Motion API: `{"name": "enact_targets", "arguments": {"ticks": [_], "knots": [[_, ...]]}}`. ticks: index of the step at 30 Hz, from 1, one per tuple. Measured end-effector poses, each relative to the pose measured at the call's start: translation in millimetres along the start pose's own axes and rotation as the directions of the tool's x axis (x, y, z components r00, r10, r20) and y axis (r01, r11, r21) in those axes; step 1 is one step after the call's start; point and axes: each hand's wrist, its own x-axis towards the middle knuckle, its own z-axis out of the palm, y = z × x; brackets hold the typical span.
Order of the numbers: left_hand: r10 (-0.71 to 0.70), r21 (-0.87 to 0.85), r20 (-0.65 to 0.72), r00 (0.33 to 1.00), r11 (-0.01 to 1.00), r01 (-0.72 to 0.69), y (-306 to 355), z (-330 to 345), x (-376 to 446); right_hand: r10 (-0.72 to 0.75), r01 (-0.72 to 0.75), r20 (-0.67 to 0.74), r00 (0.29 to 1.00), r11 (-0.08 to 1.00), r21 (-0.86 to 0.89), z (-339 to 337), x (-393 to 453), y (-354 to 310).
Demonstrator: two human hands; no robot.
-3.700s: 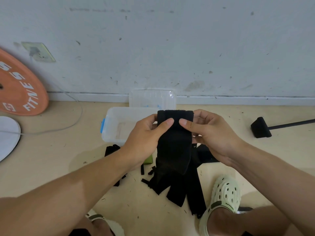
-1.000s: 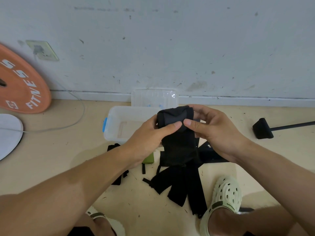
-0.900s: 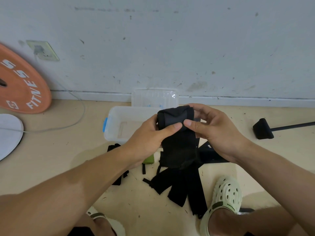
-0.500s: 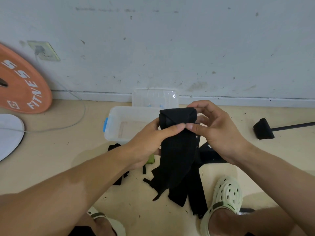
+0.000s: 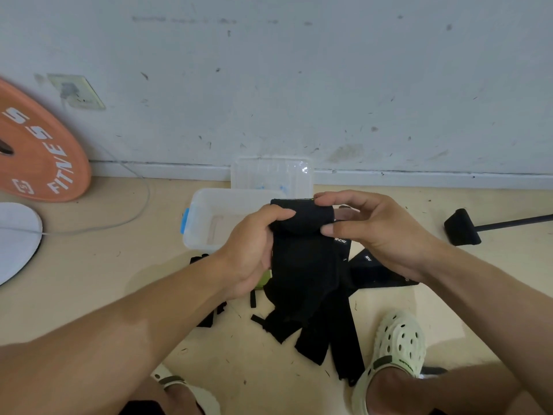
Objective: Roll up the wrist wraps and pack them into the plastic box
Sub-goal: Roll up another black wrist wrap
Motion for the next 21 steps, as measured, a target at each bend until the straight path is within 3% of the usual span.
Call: {"name": "enact_targets", "arguments": {"ticks": [2,6,9,14,21], "knots": [[0.02,-0.039,-0.036,0.999,0.999,-0.022,-1,0,1,0.051,-0.051,0.033,0.998,0.999,0.011,1,-1,-1],[0.056,-0.007,-0.077,0.995,0.998,-0.056,1,2,0,0.071,-0.07,-0.039,0.997,0.997,0.023,5,2,4],[0.058,0.031,-0.103,0.993,0.998,-0.055,1,2,-1,0.077,-0.076,0.011,0.997,0.997,-0.017,7,0,7],[0.054,0.019,-0.118,0.992,0.998,-0.052,-3,5,-3,0.032,-0.04,-0.04,0.999,0.976,-0.214,14,-5,10],[0.034,-0.003,-0.098,0.995,0.999,-0.034,1,8,-4,-0.084,0.058,-0.116,0.99,0.977,-0.206,17,-7,13]]}}
